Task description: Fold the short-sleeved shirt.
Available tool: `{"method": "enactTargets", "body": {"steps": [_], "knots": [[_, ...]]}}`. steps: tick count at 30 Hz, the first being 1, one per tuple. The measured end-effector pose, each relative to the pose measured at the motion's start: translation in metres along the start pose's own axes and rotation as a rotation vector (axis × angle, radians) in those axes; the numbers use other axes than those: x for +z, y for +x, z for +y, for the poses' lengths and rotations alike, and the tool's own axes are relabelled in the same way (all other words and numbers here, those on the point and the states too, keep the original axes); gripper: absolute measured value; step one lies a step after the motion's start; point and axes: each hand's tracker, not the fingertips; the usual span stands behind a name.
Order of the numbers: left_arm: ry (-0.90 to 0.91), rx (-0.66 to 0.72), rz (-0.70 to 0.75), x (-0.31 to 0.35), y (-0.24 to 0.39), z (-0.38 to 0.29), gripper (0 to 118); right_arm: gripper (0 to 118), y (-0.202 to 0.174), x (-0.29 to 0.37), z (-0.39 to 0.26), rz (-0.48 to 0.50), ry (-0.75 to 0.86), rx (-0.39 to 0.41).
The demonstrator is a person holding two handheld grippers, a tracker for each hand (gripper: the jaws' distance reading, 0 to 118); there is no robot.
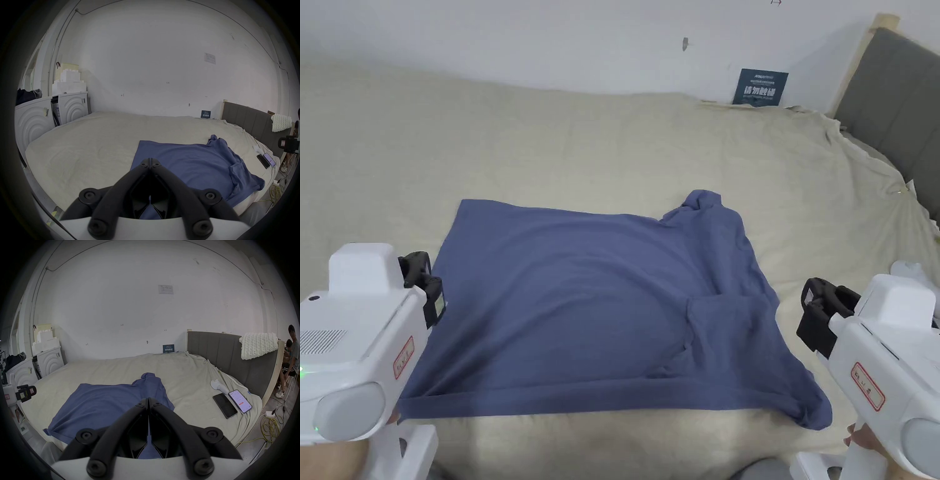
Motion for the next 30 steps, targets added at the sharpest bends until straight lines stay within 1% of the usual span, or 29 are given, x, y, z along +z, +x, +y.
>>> {"method": "enactTargets", "body": {"steps": [2,7,14,17,19,20,21,22,23,24,25,26,27,28,30], "knots": [[0.001,0.004,-0.004,0.001,0.000,0.000,0,0,-0.004,0.001,0.001,-0.004,-0.003,-0.014],[-0.002,-0.008,-0.013,-0.001,0.005,0.000,0,0,0.001,-0.003,-0.003,-0.012,-0.014,-0.022],[-0.007,-0.007,-0.020,-0.003,0.008,-0.001,0,0,0.004,-0.011,0.001,-0.024,-0.074,-0.015],[-0.007,-0.017,-0.024,-0.004,0.011,-0.001,0,0,0.007,-0.021,0.005,-0.026,-0.144,0.006],[-0.009,-0.014,-0.029,-0.005,0.012,-0.002,0,0,0.010,-0.033,0.011,-0.019,-0.294,0.026],[-0.009,-0.011,-0.030,-0.005,0.012,-0.002,0,3,0.013,-0.040,0.010,-0.007,-0.319,0.012],[-0.007,-0.009,-0.030,-0.006,0.012,-0.002,0,14,0.016,-0.044,0.008,-0.009,-0.294,0.000],[-0.008,-0.006,-0.030,-0.006,0.012,-0.002,0,38,0.016,-0.046,0.009,-0.015,-0.334,-0.005],[-0.010,-0.003,-0.030,-0.005,0.013,-0.003,0,80,0.019,-0.052,0.008,-0.022,-0.395,0.015],[-0.012,-0.001,-0.033,-0.006,0.013,-0.003,0,100,0.021,-0.060,0.005,-0.016,-0.461,0.038],[-0.012,0.000,-0.034,-0.006,0.013,-0.003,0,105,0.022,-0.066,0.002,-0.038,-0.509,0.053],[-0.014,0.000,-0.036,-0.007,0.013,-0.003,0,105,0.024,-0.069,-0.003,-0.071,-0.556,0.061],[-0.018,0.003,-0.039,-0.007,0.013,-0.003,0,105,0.027,-0.072,-0.008,-0.084,-0.574,0.069],[-0.021,0.010,-0.043,-0.007,0.013,-0.003,0,105,0.030,-0.075,-0.014,-0.092,-0.573,0.063],[-0.024,0.012,-0.049,-0.008,0.013,-0.004,0,105,0.038,-0.081,-0.027,-0.118,-0.635,0.058]]}}
